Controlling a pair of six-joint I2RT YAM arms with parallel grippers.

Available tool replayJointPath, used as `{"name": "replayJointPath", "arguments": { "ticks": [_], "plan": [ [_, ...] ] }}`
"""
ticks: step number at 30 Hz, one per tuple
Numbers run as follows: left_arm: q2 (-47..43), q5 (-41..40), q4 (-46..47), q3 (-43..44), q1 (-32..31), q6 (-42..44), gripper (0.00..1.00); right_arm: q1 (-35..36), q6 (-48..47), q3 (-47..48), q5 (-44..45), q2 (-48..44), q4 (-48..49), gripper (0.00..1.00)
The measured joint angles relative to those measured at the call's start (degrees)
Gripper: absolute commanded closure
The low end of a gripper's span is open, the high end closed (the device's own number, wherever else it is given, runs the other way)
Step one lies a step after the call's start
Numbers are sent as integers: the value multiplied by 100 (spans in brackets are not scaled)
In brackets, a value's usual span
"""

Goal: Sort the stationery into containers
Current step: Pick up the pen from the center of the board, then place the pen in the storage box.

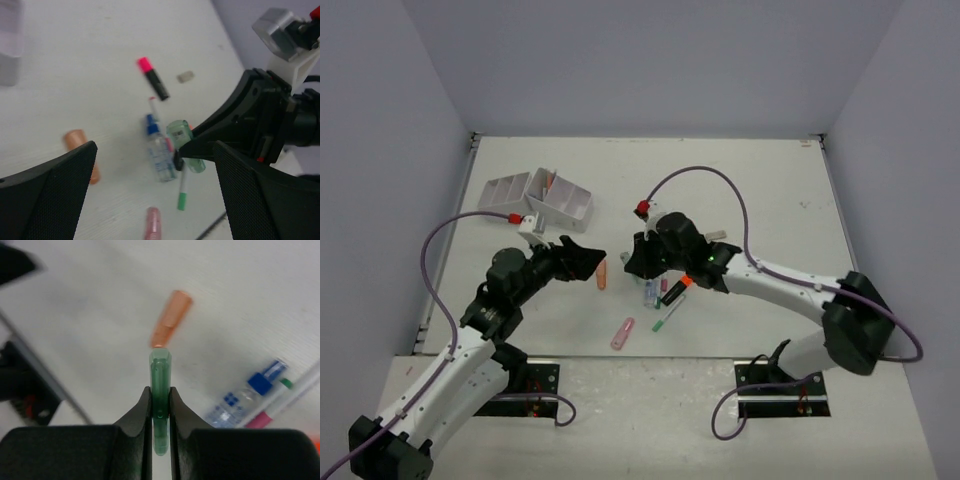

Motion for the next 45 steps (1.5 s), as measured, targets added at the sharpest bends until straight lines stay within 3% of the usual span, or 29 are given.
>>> {"name": "replayJointPath", "arguments": {
  "ticks": [5, 9, 15, 18, 24, 27, 29, 32, 42, 45],
  "plan": [
    [284, 2031, 2619, -616, -15, -541, 24, -2, -410, -877, -2094, -1763, 1539, 100],
    [350, 2923, 4238, -644, -52, -923, 38, -55, -441, -1313, -3292, -2311, 2302, 100],
    [467, 3609, 5257, -648, -118, -1367, 44, -22, -383, -1394, -3889, -2492, 2612, 100],
    [461, 3867, 5479, -648, -175, -1487, 50, -23, -351, -1381, -3920, -2494, 2636, 100],
    [468, 4147, 5531, -648, -207, -1546, 53, -22, -332, -1200, -3893, -2452, 2601, 100],
    [535, 4195, 5517, -645, -227, -1561, 65, -24, -334, -1072, -3871, -2421, 2551, 100],
    [605, 4215, 5516, -628, -239, -1577, 83, -27, -341, -958, -3850, -2385, 2493, 100],
    [686, 4268, 5505, -539, -259, -1578, 100, -73, -363, -821, -3748, -2293, 2371, 100],
    [707, 4241, 5018, -182, -238, -1350, 100, -130, -406, -674, -3661, -2265, 2354, 100],
    [660, 4175, 4861, -134, -238, -1273, 100, -147, -421, -655, -3646, -2245, 2355, 74]
  ]
}}
